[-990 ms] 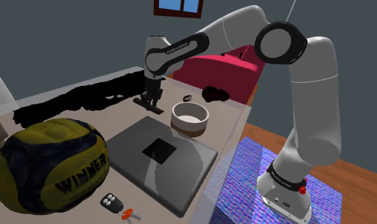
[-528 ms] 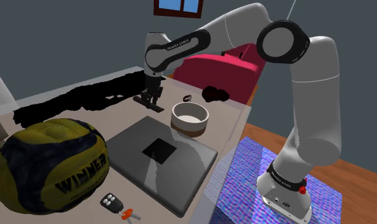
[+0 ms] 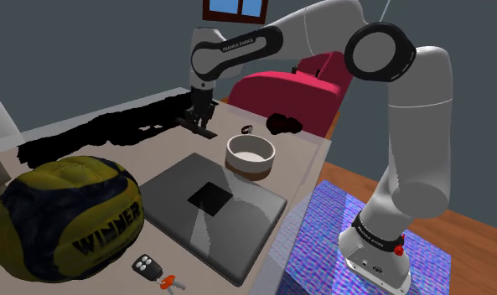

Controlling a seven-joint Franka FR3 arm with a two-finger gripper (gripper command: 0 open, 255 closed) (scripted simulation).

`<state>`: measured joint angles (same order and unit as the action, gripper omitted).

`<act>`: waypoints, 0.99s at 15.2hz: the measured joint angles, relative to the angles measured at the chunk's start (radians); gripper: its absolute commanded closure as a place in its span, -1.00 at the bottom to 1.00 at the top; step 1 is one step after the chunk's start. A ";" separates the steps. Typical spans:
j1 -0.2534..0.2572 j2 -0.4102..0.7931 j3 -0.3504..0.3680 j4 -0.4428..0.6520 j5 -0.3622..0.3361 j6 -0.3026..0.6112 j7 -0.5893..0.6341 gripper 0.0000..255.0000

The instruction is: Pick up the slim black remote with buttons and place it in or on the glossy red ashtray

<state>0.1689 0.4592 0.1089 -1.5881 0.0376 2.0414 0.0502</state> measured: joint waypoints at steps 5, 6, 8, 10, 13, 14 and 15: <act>-0.001 -0.023 0.001 0.036 0.001 -0.058 0.003 1.00; 0.000 -0.024 0.001 0.045 0.001 -0.069 0.004 1.00; 0.000 -0.029 0.001 0.068 0.001 -0.097 0.006 1.00; -0.001 -0.038 0.002 0.082 0.001 -0.120 0.006 1.00; -0.009 -0.057 0.000 0.081 0.004 -0.139 -0.003 1.00; -0.018 -0.069 -0.004 0.071 0.007 -0.141 -0.016 1.00; -0.031 -0.090 -0.008 0.035 0.010 -0.128 -0.033 1.00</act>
<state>0.1384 0.3688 0.1011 -1.5528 0.0481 1.9134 0.0176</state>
